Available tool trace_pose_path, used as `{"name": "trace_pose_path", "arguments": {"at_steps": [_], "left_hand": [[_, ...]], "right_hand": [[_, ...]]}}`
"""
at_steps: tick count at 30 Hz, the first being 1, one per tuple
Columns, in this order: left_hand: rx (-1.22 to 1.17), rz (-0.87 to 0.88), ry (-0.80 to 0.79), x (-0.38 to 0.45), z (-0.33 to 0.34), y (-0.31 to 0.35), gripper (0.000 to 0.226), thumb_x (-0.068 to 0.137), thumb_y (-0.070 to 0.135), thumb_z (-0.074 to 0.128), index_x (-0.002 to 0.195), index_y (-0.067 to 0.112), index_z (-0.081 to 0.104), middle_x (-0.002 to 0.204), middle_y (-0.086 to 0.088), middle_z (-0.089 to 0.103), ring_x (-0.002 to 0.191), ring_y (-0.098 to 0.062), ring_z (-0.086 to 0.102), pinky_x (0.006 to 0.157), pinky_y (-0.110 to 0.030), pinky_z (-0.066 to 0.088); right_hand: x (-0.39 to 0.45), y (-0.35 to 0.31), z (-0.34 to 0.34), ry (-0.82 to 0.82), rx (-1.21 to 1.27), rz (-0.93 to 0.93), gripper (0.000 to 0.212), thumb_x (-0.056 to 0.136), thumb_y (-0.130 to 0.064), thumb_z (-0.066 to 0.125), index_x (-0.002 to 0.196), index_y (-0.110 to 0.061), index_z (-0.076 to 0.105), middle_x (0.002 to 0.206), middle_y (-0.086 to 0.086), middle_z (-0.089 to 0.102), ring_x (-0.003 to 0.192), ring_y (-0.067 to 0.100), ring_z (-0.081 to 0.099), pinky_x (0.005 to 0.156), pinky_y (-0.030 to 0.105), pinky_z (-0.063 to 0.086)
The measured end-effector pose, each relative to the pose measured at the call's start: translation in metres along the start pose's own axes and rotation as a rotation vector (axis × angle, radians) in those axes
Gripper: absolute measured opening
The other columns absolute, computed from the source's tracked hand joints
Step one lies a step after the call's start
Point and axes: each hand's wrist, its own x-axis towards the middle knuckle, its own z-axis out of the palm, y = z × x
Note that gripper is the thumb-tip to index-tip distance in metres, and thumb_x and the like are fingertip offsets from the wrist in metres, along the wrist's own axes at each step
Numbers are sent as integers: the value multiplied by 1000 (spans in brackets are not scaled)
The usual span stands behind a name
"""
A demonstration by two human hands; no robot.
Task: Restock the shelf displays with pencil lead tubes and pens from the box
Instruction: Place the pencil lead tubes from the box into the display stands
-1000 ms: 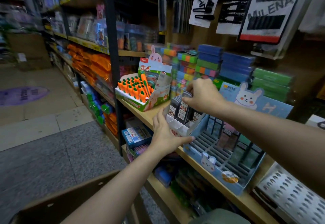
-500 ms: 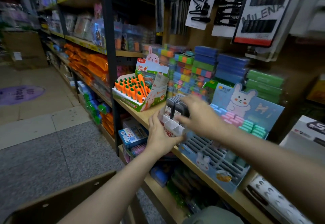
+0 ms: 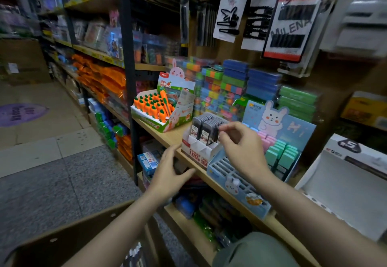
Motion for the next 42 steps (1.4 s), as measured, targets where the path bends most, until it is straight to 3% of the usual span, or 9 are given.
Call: {"name": "trace_pose_path", "arguments": {"at_steps": [3,7,11,14,16,20,24,32,42], "left_hand": [[-12,-62,16,-32,-22,-35,31,86,16,71,114,28,62,117,12,63,109,-1,58,91,-23,48],[2,-257,107,-93,-51,-94,22,88,3,66,85,25,69,89,7,71,83,-1,65,75,-8,46],[11,-582,298,-162,-68,-159,12,89,2,64,84,12,69,87,-7,69,81,-16,61,74,-21,47],[-61,-877,454,-215,-75,-209,7,89,0,62,90,-2,68,95,-22,69,93,-30,64,79,-35,48],[-19,-1015,473,-247,-76,-236,12,87,2,63,97,-3,69,101,-23,70,100,-35,64,87,-37,49],[-18,-1151,441,-281,-66,-265,20,84,3,69,103,1,65,103,-18,68,98,-29,63,77,-25,41],[-4,-1102,210,-286,-48,-281,29,80,6,75,107,3,65,107,-13,68,103,-27,63,92,-29,48],[249,-911,-31,-271,-25,-301,48,69,19,86,111,14,65,108,-3,66,102,-20,58,90,-31,47],[265,-890,64,-272,-31,-310,14,85,5,68,97,11,64,102,-9,58,96,-24,55,75,-25,36]], "right_hand": [[-27,0,26,-337,74,203,18,90,-11,61,79,-25,67,76,-4,71,75,14,69,81,39,58],[-68,-1,94,-824,-238,43,9,88,-23,66,84,-24,74,78,-7,72,69,1,63,71,19,51],[-113,9,176,-1000,-295,95,13,89,-26,65,87,-20,76,88,-2,74,68,-2,57,66,17,43],[-157,38,227,-1071,-303,256,21,91,-24,62,72,-16,68,84,3,67,81,14,59,72,27,46],[-184,59,250,-1135,-339,329,17,91,-19,61,83,-8,72,98,11,71,95,24,65,79,30,47],[-219,91,278,-1158,-374,422,31,91,-20,63,121,-10,65,121,9,67,112,24,62,89,24,46],[-247,117,303,-1114,-400,459,31,91,-16,62,122,-11,63,121,12,67,114,28,61,88,25,43],[-288,164,329,-1079,-377,618,56,79,-16,77,130,-15,55,118,5,64,106,17,60,86,21,42],[-315,166,341,-1026,-447,583,85,64,-29,89,135,-17,43,132,7,44,123,27,46,97,40,46]]}}
